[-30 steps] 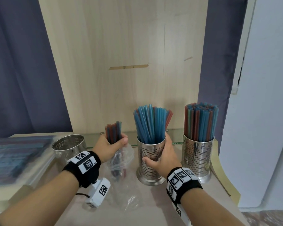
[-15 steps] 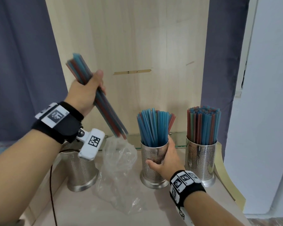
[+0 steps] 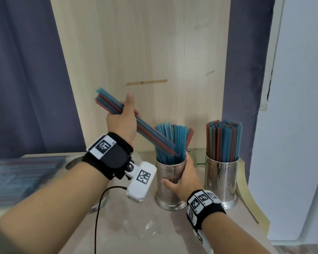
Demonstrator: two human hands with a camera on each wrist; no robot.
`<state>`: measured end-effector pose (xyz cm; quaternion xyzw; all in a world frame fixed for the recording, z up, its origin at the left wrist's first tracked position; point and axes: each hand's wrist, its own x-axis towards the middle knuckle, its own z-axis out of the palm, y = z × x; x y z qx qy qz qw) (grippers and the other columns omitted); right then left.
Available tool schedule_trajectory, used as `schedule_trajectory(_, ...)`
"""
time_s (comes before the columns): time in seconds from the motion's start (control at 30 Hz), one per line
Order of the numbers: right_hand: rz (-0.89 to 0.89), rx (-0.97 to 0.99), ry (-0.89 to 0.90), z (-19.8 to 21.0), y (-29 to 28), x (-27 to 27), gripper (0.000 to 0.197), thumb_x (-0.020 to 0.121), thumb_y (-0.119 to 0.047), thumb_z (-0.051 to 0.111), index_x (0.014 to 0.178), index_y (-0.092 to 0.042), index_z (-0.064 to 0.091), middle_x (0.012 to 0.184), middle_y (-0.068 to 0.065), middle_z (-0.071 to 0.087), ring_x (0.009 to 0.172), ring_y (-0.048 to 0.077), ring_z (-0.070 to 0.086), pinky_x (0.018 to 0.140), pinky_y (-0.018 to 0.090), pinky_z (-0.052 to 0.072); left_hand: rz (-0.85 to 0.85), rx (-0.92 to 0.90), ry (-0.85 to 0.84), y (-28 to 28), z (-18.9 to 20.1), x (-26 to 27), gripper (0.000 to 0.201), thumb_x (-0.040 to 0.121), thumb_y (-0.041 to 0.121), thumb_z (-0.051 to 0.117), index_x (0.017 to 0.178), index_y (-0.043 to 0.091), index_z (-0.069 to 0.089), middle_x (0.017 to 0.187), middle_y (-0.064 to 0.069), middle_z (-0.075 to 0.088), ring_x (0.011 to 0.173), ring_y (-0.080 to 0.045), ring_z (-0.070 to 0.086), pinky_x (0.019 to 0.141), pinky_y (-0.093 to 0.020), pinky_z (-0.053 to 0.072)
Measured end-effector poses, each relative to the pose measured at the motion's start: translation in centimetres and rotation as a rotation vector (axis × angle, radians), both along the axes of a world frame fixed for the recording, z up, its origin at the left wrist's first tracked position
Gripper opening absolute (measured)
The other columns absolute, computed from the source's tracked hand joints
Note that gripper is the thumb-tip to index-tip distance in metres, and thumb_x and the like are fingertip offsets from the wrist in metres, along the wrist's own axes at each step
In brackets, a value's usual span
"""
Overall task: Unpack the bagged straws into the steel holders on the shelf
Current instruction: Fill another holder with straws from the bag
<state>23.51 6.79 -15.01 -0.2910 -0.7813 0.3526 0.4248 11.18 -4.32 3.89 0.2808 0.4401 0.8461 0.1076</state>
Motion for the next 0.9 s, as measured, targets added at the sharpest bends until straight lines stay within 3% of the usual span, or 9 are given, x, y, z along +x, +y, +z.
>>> schedule_trajectory(0.17,-0.018,0.007,-0.010,-0.2,0.0,-0.1,0.117,0.060,-0.039,0.090,0.150,-0.033,0.015,0.132,-0.018,0.040,0.121,-0.002,0.040,0.104,0.018,0.033,0.114,-0.039,0.270,0.6,-1.4,0.7,0.027,0.086,0.027,0.074,0.071,0.021,0.052,0.071,-0.004,0.062,0.061,-0.009,0.061,0.065,-0.026,0.056)
schedule_trajectory(0.23,-0.023,0.014,-0.007,-0.3,0.1,0.0,0.116,0.060,-0.040,0.090,0.149,-0.032,0.017,0.131,-0.019,0.040,0.121,-0.003,0.039,0.102,0.016,0.032,0.070,-0.087,0.380,1.1,-2.3,0.8,0.027,0.084,0.021,0.075,0.068,0.021,0.053,0.068,-0.003,0.061,0.063,-0.013,0.063,0.067,-0.031,0.058)
schedule_trajectory(0.3,-0.027,0.021,-0.001,-0.3,0.1,-0.1,0.115,0.059,-0.040,0.090,0.149,-0.031,0.018,0.130,-0.019,0.040,0.120,-0.003,0.039,0.102,0.015,0.032,0.032,-0.156,0.485,1.5,-3.2,0.8,0.029,0.083,0.017,0.076,0.064,0.021,0.053,0.063,0.003,0.061,0.060,-0.010,0.063,0.064,-0.027,0.055)
schedule_trajectory(0.4,-0.031,0.027,-0.007,-0.4,0.2,-0.1,0.114,0.059,-0.041,0.089,0.148,-0.031,0.019,0.132,-0.017,0.041,0.121,-0.003,0.039,0.103,0.016,0.032,0.013,-0.202,0.558,2.0,-3.9,0.7,0.029,0.082,0.017,0.076,0.063,0.019,0.055,0.063,0.004,0.063,0.060,-0.008,0.064,0.062,-0.020,0.051)
schedule_trajectory(0.53,-0.027,0.023,-0.010,-0.7,0.4,-0.3,0.116,0.057,-0.046,0.088,0.148,-0.034,0.017,0.141,-0.011,0.042,0.129,0.002,0.040,0.107,0.021,0.034,0.011,-0.272,0.615,2.5,-3.9,1.0,0.026,0.081,0.022,0.078,0.064,0.019,0.058,0.061,0.010,0.064,0.064,-0.007,0.067,0.063,-0.023,0.054)
schedule_trajectory(0.7,-0.046,0.032,-0.045,-0.6,0.3,-0.1,0.116,0.059,-0.046,0.087,0.149,-0.031,0.015,0.143,-0.007,0.042,0.130,0.006,0.040,0.107,0.022,0.035,-0.017,-0.356,0.688,3.4,-4.4,1.3,0.021,0.079,0.033,0.079,0.073,0.018,0.065,0.075,0.005,0.071,0.075,-0.007,0.070,0.073,-0.029,0.059)
schedule_trajectory(0.77,-0.048,0.032,-0.051,-0.6,0.3,-0.2,0.116,0.059,-0.046,0.088,0.148,-0.032,0.016,0.143,-0.006,0.042,0.130,0.007,0.041,0.108,0.024,0.036,-0.004,-0.451,0.664,4.4,-4.8,0.1,0.039,0.067,0.055,0.080,0.083,0.023,0.067,0.088,0.003,0.071,0.090,-0.011,0.069,0.084,-0.037,0.058)
schedule_trajectory(0.83,-0.050,0.035,-0.044,-0.6,0.2,-0.1,0.115,0.058,-0.046,0.088,0.147,-0.033,0.017,0.141,-0.007,0.043,0.128,0.006,0.042,0.106,0.023,0.037,0.064,-0.604,0.692,5.6,-5.3,-1.0,0.058,0.051,0.073,0.073,0.094,0.036,0.064,0.110,0.001,0.063,0.113,-0.018,0.057,0.103,-0.044,0.045)
schedule_trajectory(0.9,-0.051,0.032,-0.045,-0.5,0.2,-0.1,0.114,0.058,-0.046,0.088,0.146,-0.033,0.018,0.139,-0.008,0.043,0.124,0.004,0.042,0.104,0.022,0.037,0.125,-0.744,0.724,6.1,-5.9,-1.4,0.070,0.052,0.068,0.072,0.113,0.036,0.057,0.125,-0.002,0.050,0.125,-0.023,0.040,0.110,-0.040,0.030)
